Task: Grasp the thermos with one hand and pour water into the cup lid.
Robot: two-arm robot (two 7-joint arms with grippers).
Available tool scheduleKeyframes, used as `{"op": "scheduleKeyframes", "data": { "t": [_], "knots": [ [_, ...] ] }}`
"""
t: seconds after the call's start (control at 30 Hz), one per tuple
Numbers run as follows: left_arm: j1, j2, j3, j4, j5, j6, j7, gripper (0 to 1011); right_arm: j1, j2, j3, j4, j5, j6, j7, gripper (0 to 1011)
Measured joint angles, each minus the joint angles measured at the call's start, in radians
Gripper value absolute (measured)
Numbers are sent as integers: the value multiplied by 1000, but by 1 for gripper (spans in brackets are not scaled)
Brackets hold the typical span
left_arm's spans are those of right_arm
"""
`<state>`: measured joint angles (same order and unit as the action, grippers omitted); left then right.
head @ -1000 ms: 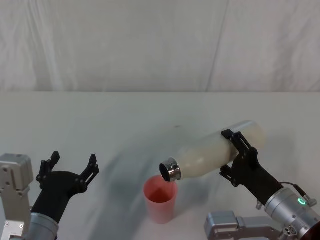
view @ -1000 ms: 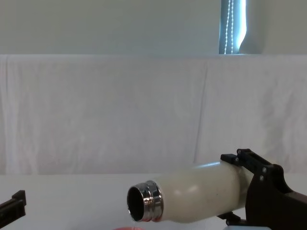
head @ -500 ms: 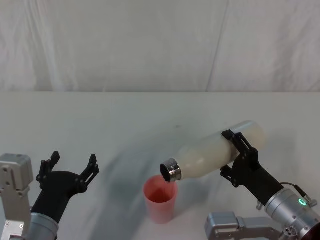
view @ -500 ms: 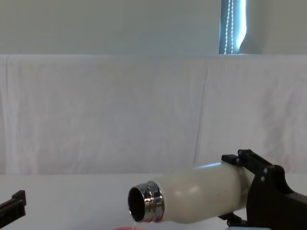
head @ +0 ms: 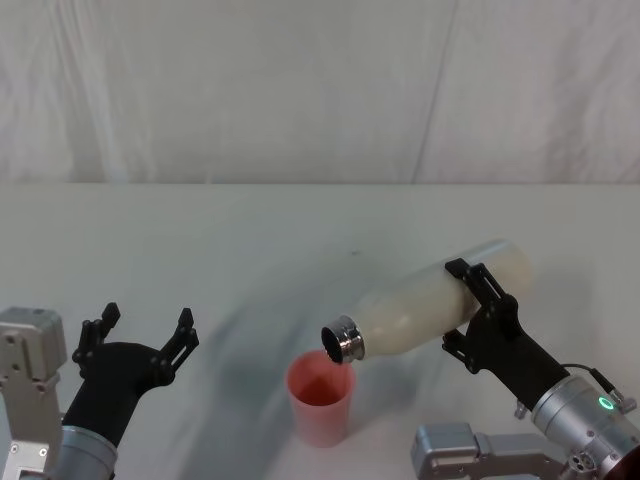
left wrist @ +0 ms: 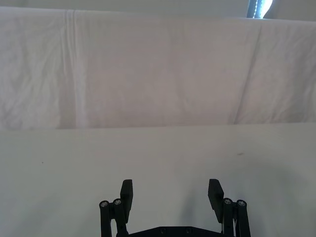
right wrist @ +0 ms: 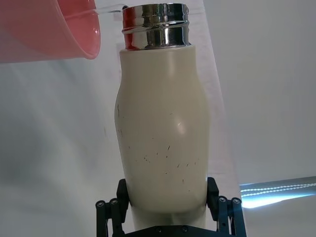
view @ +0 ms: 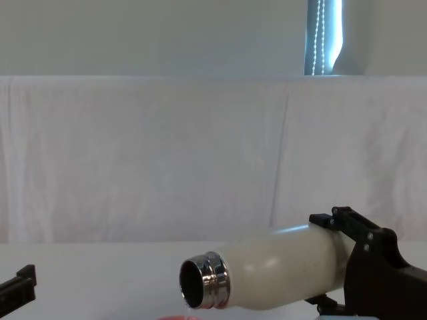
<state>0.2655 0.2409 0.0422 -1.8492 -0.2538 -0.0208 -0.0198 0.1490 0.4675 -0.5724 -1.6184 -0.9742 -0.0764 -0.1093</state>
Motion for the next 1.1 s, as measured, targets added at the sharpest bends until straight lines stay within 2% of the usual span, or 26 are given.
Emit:
{"op": "scheduleKeyframes", "data": {
  "t": [1.1],
  "knots": [
    [0, 0, 0, 0, 0, 0, 0, 1001, 3, -1, -4, 2, -2, 2, 0, 955]
  ]
}}
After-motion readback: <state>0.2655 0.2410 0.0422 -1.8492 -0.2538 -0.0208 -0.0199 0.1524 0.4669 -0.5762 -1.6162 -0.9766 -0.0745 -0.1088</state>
